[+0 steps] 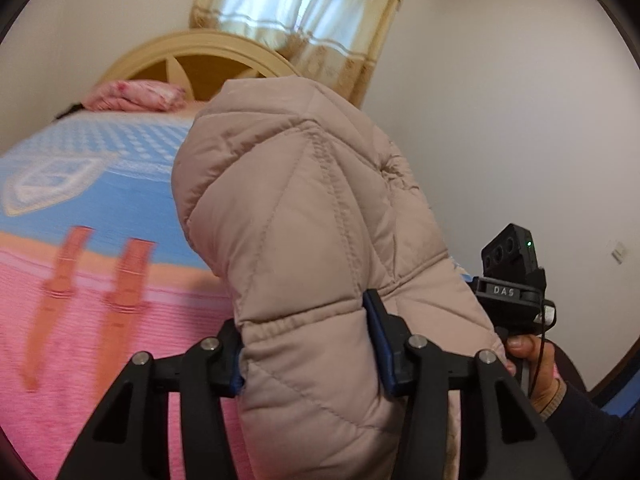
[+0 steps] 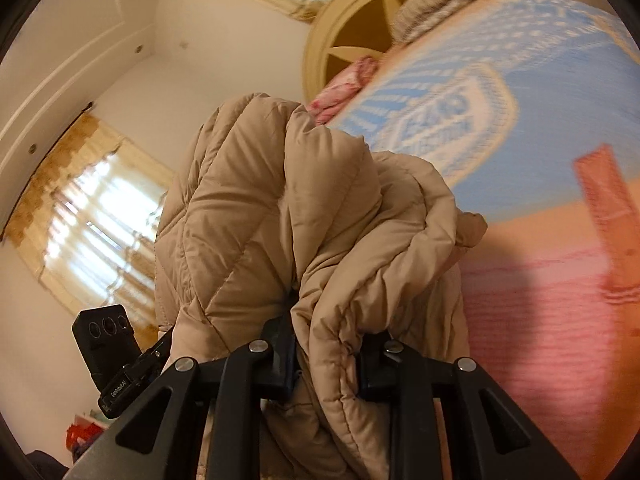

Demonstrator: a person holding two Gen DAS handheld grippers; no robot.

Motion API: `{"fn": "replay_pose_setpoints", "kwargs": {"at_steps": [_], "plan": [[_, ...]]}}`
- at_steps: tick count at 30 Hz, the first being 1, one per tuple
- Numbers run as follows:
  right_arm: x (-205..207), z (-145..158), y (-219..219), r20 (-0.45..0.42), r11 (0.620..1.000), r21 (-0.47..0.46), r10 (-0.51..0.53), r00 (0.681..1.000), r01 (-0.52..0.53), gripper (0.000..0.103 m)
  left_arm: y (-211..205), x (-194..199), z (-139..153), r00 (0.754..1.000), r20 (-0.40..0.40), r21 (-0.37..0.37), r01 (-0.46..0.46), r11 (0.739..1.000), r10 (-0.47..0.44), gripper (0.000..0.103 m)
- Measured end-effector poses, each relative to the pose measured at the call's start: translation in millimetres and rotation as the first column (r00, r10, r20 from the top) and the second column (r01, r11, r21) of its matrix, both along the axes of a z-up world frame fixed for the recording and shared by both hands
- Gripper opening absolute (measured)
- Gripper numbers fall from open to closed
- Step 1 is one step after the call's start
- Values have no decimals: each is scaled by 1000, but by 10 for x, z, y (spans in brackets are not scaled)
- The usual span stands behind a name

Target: Fold large clothes

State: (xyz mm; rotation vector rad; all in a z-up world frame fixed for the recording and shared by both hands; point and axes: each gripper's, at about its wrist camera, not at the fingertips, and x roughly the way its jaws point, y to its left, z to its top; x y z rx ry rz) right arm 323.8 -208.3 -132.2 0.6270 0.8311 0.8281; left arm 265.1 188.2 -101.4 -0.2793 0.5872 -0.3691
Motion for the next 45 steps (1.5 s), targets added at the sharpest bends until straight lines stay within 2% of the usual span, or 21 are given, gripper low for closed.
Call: {"fn": "replay_pose_setpoints", "kwargs": {"at_steps": [10, 17, 24, 32, 34, 39, 42, 45], "plan": [[153, 45, 1205, 11, 988, 14, 157, 988, -157, 22, 864, -385, -45, 986, -6, 44, -168, 985, 168, 51], [254, -55, 1895, -6, 973, 2, 232, 973, -232, 22, 1281, -413, -195, 970, -17, 53, -242, 969, 243, 51], [346, -244, 2385, -45, 959, -18, 281, 959, -282, 22, 1528, -453, -339, 955, -46, 67, -288, 955, 291, 51], [431, -539, 2594, -104, 957, -36, 284, 953, -289, 22, 1644, -427, -601, 942, -100, 69, -315, 947, 321, 51], [457, -605, 2615, -117, 957, -44, 280, 953, -287, 22, 1668, -411, -656, 939, -106, 76, -320, 944, 327, 54], [488, -684, 2665, -127, 956, -94, 267, 955, -279, 22, 1758, -434, -822, 924, -144, 76, -347, 935, 354, 72], [485, -711, 2695, -119, 953, -117, 265, 957, -278, 22, 1788, -467, -904, 917, -150, 77, -361, 929, 369, 79], [475, -750, 2711, -115, 951, -139, 261, 959, -275, 22, 1772, -518, -937, 909, -128, 120, -382, 916, 396, 88]]}}
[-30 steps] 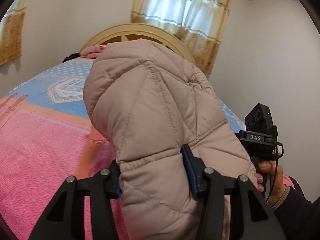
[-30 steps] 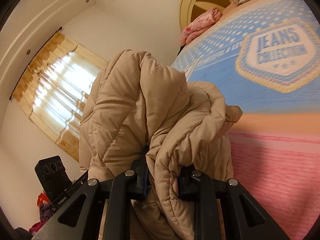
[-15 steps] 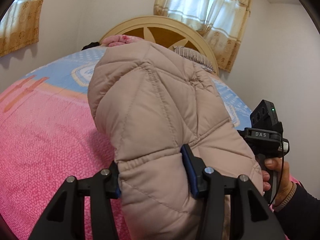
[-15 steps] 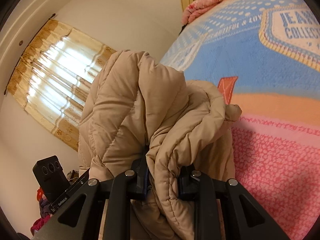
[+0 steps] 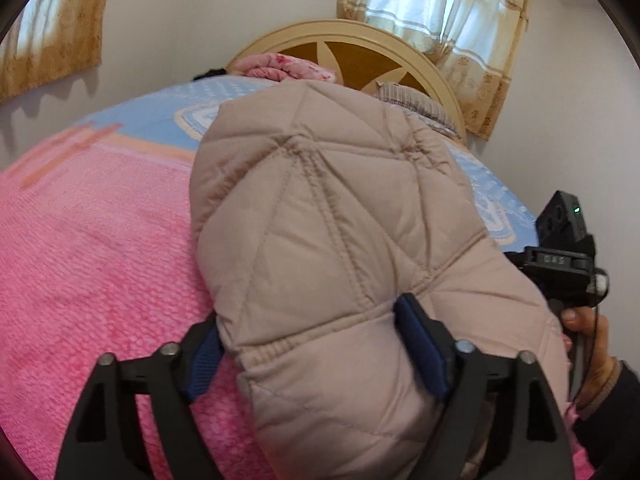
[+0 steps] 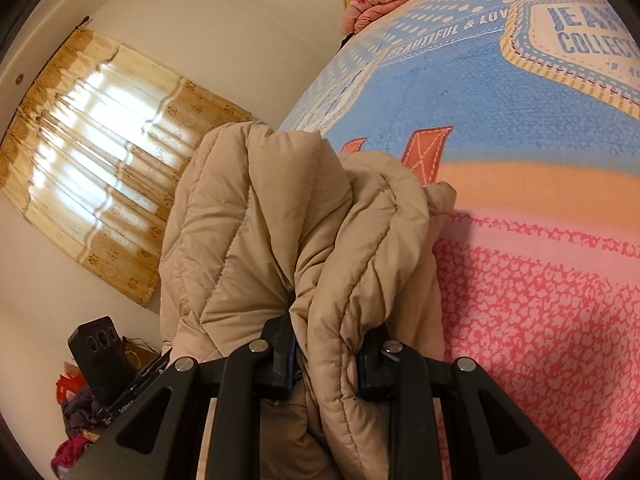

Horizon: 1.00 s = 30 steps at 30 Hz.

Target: Fold large clothes

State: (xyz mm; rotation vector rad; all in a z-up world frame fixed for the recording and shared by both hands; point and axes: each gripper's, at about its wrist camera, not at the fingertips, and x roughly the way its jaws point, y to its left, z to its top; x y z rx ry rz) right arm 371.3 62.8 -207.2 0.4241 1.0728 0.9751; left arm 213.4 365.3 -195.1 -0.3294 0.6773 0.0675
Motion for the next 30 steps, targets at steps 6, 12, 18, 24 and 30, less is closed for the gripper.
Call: {"fn": "replay_pose_setpoints", "kwargs": {"at_steps": [6, 12, 18, 24, 30], "plan": [[-50, -8, 63, 30, 999, -47, -14, 999, 15, 28, -7, 29, -6, 999, 2, 61, -33, 998, 33, 101], [-59, 28, 93, 52, 995, -91, -24, 998, 28, 30, 15, 45, -24, 999, -8, 69, -47, 997, 47, 103], [-42, 18, 112, 49, 993, -117, -29, 998, 34, 32, 15, 52, -28, 998, -17, 72, -53, 996, 54, 103], [-146, 290, 72, 147, 978, -167, -98, 984, 122, 62, 3, -134, 230, 991, -15, 161, -129, 979, 133, 103], [-617, 957, -64, 362, 959, -183, -139, 922, 217, 69, -50, -672, 795, 979, 131, 211, -180, 961, 155, 103]]}}
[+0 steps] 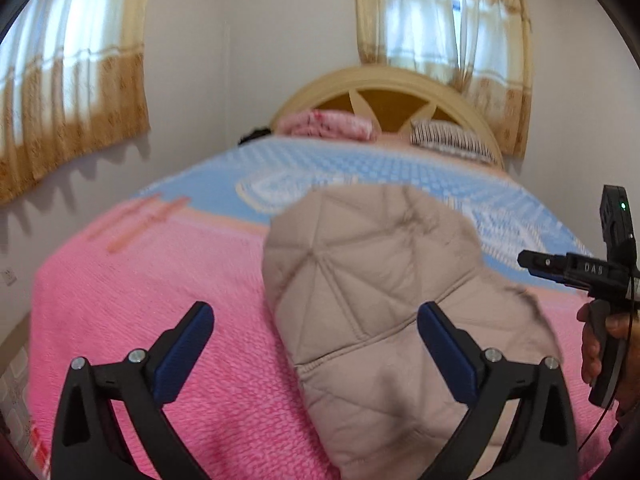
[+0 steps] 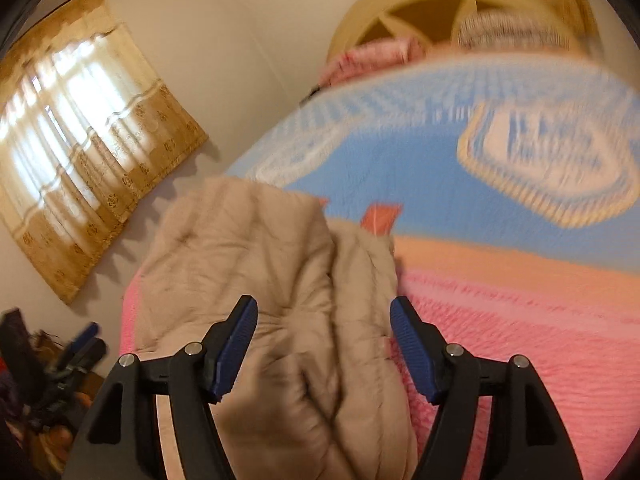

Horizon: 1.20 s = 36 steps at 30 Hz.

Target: Fold large clothes

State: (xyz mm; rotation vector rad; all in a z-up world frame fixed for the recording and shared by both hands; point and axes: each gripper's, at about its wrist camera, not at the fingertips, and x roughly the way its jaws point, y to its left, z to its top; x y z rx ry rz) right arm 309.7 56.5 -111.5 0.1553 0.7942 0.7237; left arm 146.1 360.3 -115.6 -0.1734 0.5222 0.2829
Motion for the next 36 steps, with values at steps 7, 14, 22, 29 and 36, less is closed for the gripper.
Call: {"fn": "replay_pose_setpoints", "kwargs": {"at_steps": [7, 14, 22, 29, 36], "plan": [[-796, 525, -8, 176, 999, -41, 14, 984, -7, 70, -162, -453, 339, 996, 88, 39, 6, 999, -10, 103], [-1354, 752, -42, 262, 999, -36, 23, 965, -14, 71, -305, -631, 545, 988, 153, 49, 23, 998, -31, 103], [-1637, 948, -91, 311, 999, -30, 31, 950, -22, 73, -321, -732, 652, 978, 202, 48, 36, 998, -45, 103], [-1694, 1009, -78, 331, 999, -21, 40, 943, -35, 74, -321, -758, 673, 974, 221, 56, 38, 998, -49, 103], [-1729, 1012, -63, 330, 999, -16, 44, 943, -42, 74, -350, -766, 672, 974, 221, 55, 42, 998, -53, 103]]}}
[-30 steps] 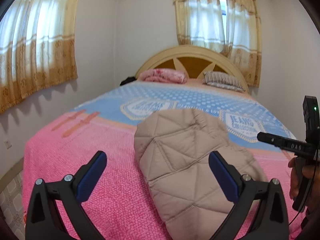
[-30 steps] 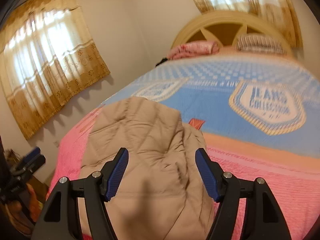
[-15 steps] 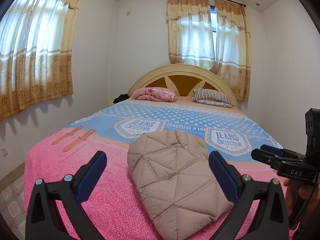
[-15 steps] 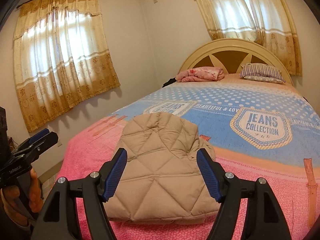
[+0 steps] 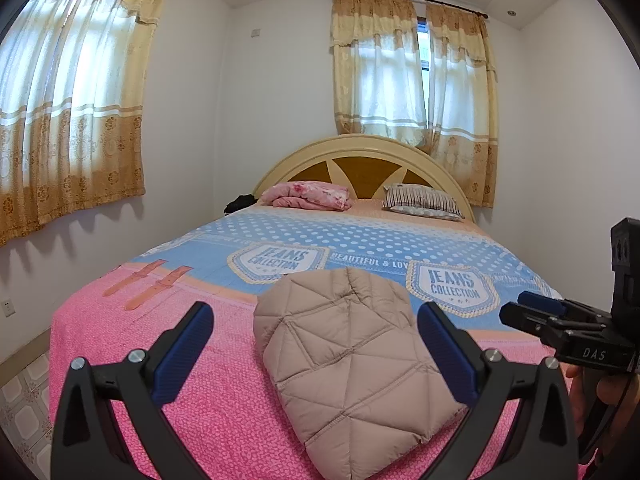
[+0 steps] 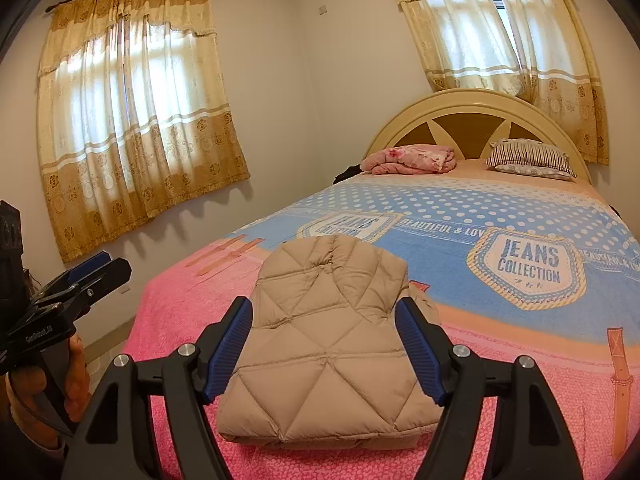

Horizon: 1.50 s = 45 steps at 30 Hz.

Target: Fold large clothes

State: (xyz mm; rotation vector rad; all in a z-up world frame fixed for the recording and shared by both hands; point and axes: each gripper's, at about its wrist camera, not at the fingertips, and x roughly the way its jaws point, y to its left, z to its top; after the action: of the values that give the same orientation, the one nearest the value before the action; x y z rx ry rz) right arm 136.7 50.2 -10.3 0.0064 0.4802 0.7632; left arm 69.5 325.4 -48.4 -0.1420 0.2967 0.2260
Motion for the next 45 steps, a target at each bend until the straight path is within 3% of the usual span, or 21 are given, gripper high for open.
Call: {"fn": "replay_pose_setpoints", "kwargs": {"at_steps": [30, 45], "plan": [[-96, 28, -114, 15, 1000, 23, 2, 1000, -2, 74, -44, 39, 49, 1000, -17, 16, 26, 1000, -26, 103], [-139, 62, -131, 17, 1000, 24, 17, 1000, -17, 75, -83, 42, 23, 999, -24, 61, 26, 998, -24, 103]]}}
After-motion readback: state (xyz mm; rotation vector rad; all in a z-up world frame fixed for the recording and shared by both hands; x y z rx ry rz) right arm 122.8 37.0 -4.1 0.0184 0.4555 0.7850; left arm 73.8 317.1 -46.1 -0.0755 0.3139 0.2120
